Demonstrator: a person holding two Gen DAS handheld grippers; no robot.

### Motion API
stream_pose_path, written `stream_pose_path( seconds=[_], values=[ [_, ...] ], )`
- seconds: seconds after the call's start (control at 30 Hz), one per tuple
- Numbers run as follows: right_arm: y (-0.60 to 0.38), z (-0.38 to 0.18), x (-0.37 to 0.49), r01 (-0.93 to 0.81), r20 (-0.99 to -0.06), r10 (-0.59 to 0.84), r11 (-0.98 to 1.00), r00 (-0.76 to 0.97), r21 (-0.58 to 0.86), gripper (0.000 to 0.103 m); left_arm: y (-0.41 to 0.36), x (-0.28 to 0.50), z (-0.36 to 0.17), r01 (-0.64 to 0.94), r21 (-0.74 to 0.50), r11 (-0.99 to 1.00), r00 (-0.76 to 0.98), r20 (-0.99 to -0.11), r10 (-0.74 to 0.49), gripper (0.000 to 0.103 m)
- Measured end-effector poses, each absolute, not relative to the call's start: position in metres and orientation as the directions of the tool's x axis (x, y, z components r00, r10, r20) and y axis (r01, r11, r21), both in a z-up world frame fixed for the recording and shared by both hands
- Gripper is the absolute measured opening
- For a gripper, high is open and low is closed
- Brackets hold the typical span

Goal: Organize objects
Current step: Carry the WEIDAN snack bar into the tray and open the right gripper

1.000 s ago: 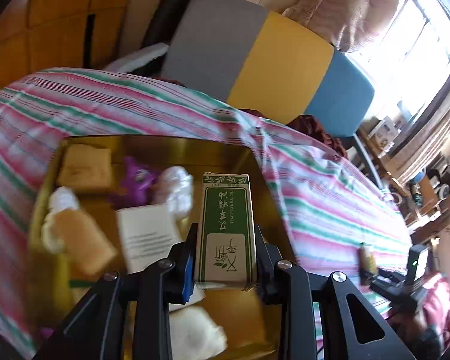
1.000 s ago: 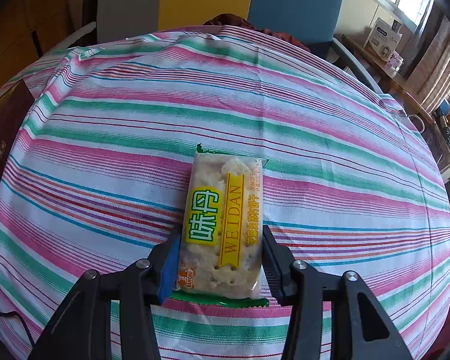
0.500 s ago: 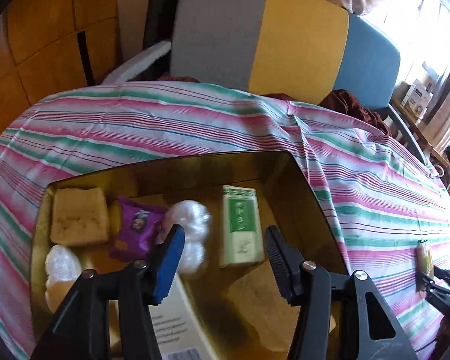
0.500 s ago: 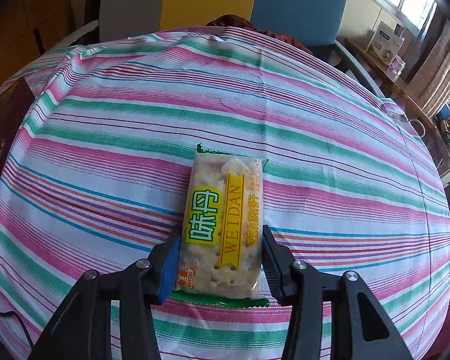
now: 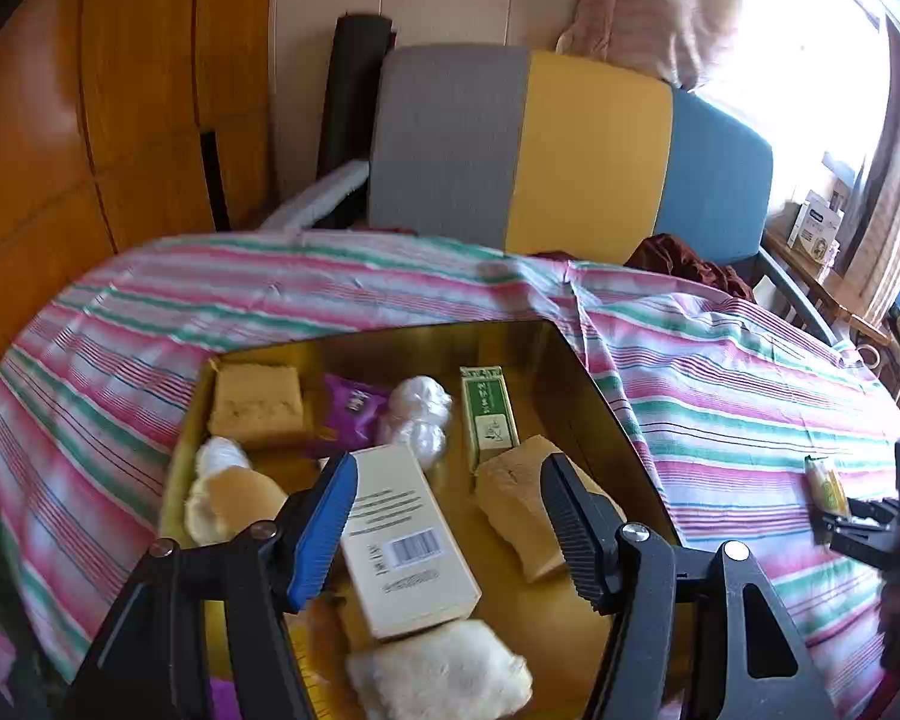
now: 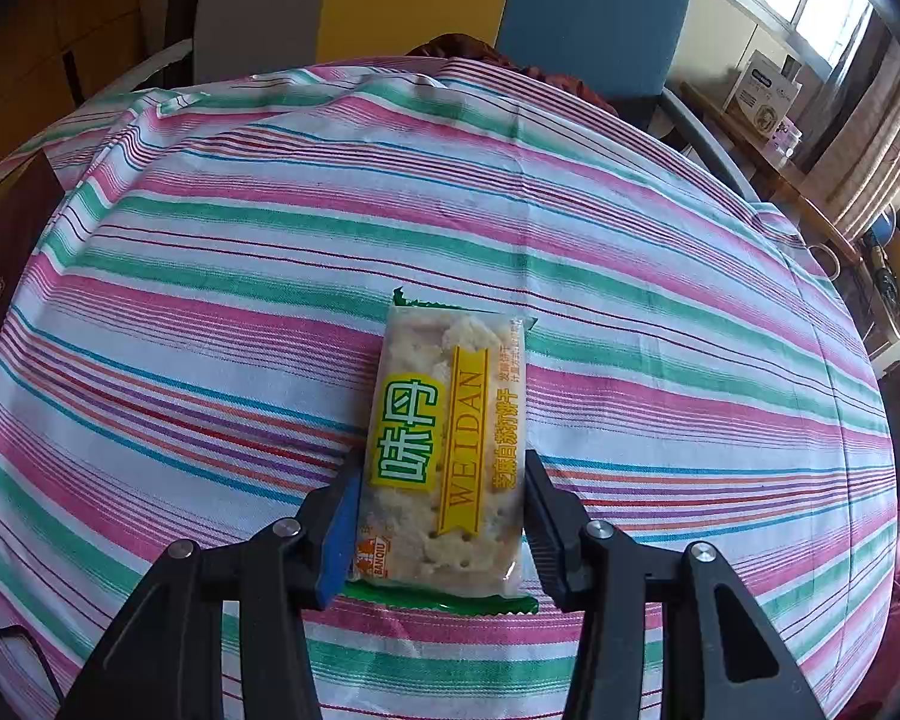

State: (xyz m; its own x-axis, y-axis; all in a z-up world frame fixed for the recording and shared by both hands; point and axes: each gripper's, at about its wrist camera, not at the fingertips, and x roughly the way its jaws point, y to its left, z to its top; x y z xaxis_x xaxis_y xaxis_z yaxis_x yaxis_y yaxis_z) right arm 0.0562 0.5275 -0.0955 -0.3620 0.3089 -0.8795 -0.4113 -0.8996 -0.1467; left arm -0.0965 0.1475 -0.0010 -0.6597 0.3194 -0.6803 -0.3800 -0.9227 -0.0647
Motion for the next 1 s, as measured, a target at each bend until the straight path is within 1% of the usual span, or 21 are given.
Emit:
stream_pose_path(
  seconds=[0.13,0.2,0.23,0.33,0.43,0.53,0.67,0.83,0.9,1.0],
  values=[
    [0.529,-0.095,0.057,-0.43,-0.884,0.299,-0.894,-0.359,-0.128,0.049,0.134,-0.084,0.005,-0.373,-0.061,-0.926,-0.671,-0.671,0.314,0.065],
    [0.53,-0.094,0.059,-0.446,-0.892,0.281,-0.889,-0.355,-0.102,0.049,0.128,-0.079,0.008,-0.363,-0.067,-0.929,-0.679,-0.663,0.314,0.068],
    [0.53,-0.093,0.06,-0.455,-0.897,0.265,-0.887,-0.355,-0.082,0.049,0.125,-0.077,0.009,-0.359,-0.067,-0.931,-0.683,-0.661,0.311,0.071],
    [0.526,-0.089,0.061,-0.474,-0.907,0.203,-0.881,-0.37,-0.004,0.049,0.116,-0.072,0.009,-0.349,-0.073,-0.934,-0.685,-0.66,0.307,0.071],
    [0.505,-0.077,0.057,-0.448,-0.898,0.159,-0.893,-0.411,0.047,0.049,0.108,-0.071,0.006,-0.339,-0.076,-0.938,-0.68,-0.669,0.3,0.071],
    [0.473,-0.058,0.045,-0.38,-0.875,0.116,-0.921,-0.47,0.082,0.049,0.102,-0.069,0.003,-0.328,-0.078,-0.941,-0.677,-0.675,0.292,0.072],
    [0.416,-0.029,0.022,-0.251,-0.842,0.036,-0.961,-0.538,0.119,0.049,0.091,-0.067,-0.002,-0.312,-0.079,-0.947,-0.676,-0.681,0.28,0.075],
    [0.337,-0.002,-0.012,-0.076,-0.811,-0.042,-0.992,-0.583,0.105,0.049,0.069,-0.067,-0.007,-0.276,-0.09,-0.957,-0.672,-0.694,0.259,0.077],
    [0.307,0.0,-0.028,-0.015,-0.809,-0.064,-0.996,-0.584,0.089,0.049,0.059,-0.068,-0.009,-0.256,-0.103,-0.961,-0.671,-0.697,0.253,0.078],
    [0.271,-0.005,-0.055,0.035,-0.819,-0.067,-0.998,-0.57,0.058,0.049,0.044,-0.068,-0.01,-0.221,-0.112,-0.969,-0.675,-0.7,0.235,0.081]
  ],
)
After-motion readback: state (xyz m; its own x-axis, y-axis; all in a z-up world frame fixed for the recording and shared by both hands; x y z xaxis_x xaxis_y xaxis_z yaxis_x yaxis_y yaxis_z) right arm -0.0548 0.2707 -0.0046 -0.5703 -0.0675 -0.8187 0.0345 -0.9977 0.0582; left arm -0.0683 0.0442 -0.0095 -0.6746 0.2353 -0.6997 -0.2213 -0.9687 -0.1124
